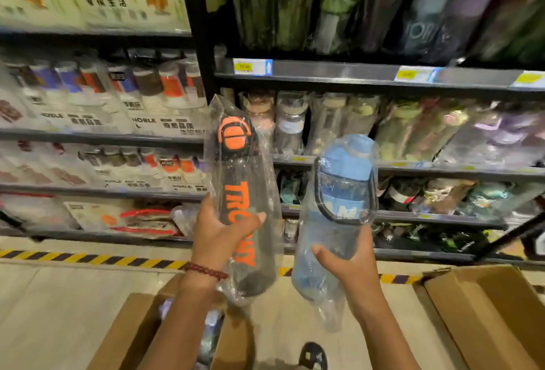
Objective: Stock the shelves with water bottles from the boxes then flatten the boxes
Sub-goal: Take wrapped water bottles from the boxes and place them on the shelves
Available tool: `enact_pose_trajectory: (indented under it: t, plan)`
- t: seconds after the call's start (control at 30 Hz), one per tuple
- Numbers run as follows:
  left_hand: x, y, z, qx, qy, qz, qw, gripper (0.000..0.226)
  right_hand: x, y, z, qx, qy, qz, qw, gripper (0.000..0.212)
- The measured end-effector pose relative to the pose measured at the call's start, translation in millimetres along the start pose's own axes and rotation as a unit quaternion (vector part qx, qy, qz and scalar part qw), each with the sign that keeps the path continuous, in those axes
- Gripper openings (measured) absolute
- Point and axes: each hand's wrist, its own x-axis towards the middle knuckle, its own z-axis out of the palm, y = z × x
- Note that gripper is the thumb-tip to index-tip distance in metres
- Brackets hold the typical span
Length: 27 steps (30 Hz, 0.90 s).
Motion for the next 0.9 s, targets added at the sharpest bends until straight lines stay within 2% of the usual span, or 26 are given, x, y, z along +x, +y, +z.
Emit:
enact_pose_trajectory:
  t: [0.17,0.3,0.43,0.57,0.8,0.9]
  plan:
    - [49.9,29.6,57.9,-0.008,-0.021,0.036,0.999,0.052,66.5,-23.3,-34.5,-0.024,-0.002,-0.032,0.999,0.092]
    - [87.1,52.8,90.2,-0.011,-0.028,0.061,0.998,0.058,116.2,-48.3,-55.0,-0.037,-0.017,-0.058,0.998,0.087]
    - [119.0,79.5,114.3,0.005,0.002,0.096,0.995,0.057,164.1,-69.6,-66.3,-0.049,-0.029,-0.084,0.995,0.080]
    - [150.4,106.8,128.0,0.036,0.003,0.131,0.991,0.045,208.5,-93.0,-59.3,-0.064,-0.052,-0.121,0.989,0.077]
    - [206.5,149.6,131.3,0.034,-0.001,0.164,0.986,0.047,272.5,-132.0,-26.5,-0.068,-0.059,-0.176,0.980,0.105]
    - [233.2,161.9,125.4,0.019,-0.008,0.167,0.986,0.048,293.0,-144.8,-10.6,-0.050,-0.050,-0.180,0.981,0.108]
